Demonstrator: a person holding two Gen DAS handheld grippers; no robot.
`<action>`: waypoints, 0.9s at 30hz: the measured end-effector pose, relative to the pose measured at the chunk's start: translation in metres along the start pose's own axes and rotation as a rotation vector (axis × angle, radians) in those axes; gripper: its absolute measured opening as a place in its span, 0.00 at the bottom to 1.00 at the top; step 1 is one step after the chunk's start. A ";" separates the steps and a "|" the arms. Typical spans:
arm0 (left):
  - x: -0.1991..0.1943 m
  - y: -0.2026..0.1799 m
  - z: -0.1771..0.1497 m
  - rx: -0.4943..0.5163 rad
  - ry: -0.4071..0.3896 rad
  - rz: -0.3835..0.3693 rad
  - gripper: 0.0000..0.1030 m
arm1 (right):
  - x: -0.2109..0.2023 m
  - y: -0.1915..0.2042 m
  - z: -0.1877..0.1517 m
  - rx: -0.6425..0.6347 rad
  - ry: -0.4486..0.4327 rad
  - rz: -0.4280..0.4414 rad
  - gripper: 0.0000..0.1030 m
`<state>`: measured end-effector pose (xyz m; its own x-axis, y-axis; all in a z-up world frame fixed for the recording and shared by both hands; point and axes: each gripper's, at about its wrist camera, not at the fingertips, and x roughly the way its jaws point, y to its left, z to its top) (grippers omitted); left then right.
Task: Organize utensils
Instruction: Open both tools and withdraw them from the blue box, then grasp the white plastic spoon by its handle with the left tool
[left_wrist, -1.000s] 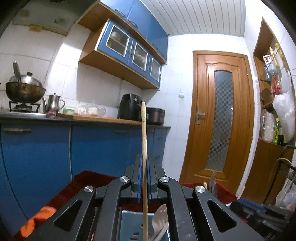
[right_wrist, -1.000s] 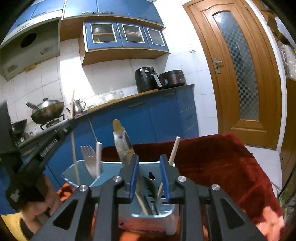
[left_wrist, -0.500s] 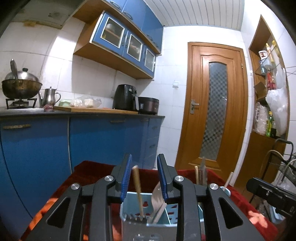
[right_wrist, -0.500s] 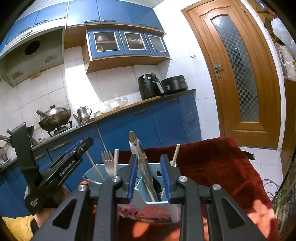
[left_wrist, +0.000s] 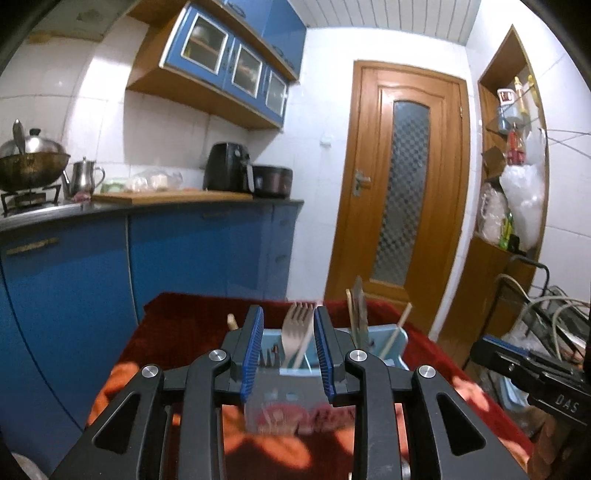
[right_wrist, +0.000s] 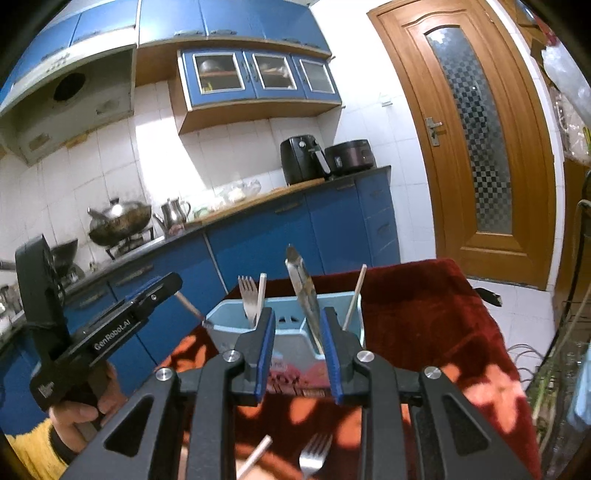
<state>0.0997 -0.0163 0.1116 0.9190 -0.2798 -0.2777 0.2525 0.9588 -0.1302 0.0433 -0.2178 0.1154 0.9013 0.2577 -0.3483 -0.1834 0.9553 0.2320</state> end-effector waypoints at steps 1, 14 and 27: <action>-0.002 0.000 -0.002 0.002 0.023 -0.003 0.28 | -0.003 0.003 -0.001 -0.011 0.010 -0.008 0.27; -0.019 -0.009 -0.036 0.056 0.278 -0.073 0.28 | -0.024 0.014 -0.034 -0.048 0.177 -0.053 0.27; -0.007 -0.032 -0.078 0.141 0.529 -0.132 0.28 | -0.039 -0.007 -0.071 -0.001 0.292 -0.102 0.30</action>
<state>0.0616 -0.0487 0.0430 0.6088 -0.3502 -0.7118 0.4266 0.9010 -0.0784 -0.0181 -0.2241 0.0624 0.7644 0.1909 -0.6159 -0.0983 0.9785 0.1814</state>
